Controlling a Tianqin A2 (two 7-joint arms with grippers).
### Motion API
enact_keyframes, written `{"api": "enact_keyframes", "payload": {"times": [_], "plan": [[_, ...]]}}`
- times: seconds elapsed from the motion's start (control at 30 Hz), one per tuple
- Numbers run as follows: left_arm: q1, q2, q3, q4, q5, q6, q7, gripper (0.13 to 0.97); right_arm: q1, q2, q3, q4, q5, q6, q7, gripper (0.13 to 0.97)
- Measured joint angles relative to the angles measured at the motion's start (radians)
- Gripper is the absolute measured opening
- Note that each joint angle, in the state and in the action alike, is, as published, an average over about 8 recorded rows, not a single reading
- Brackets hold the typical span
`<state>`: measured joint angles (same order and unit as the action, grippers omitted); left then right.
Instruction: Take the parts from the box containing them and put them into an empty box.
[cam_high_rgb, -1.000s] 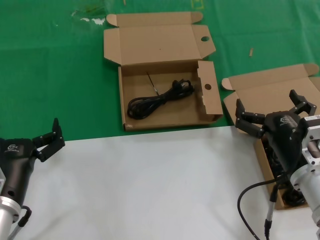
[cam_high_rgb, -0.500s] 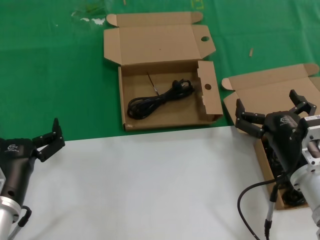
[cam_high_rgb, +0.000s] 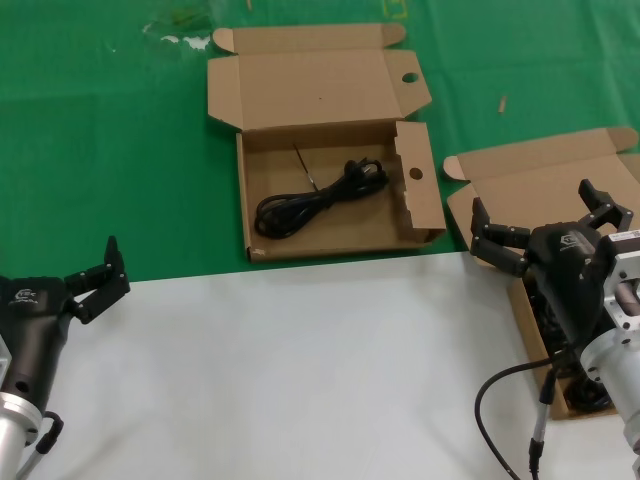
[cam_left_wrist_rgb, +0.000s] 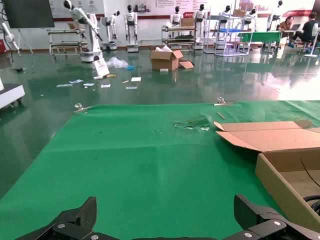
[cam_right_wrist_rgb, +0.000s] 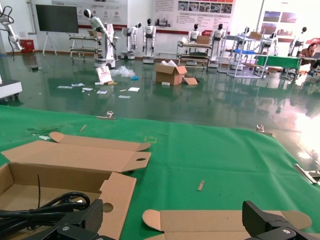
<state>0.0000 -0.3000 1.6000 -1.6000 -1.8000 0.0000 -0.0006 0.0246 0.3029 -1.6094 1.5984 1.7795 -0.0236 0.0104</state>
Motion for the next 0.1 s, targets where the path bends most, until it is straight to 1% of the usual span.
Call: {"api": "enact_keyframes", "payload": {"times": [0.1], "plan": [[0.000,0.000,0.000,0.000,0.000,0.000,0.000,0.966,0.000,0.000,0.000,0.000,0.000,0.000,0.000,0.966]]}}
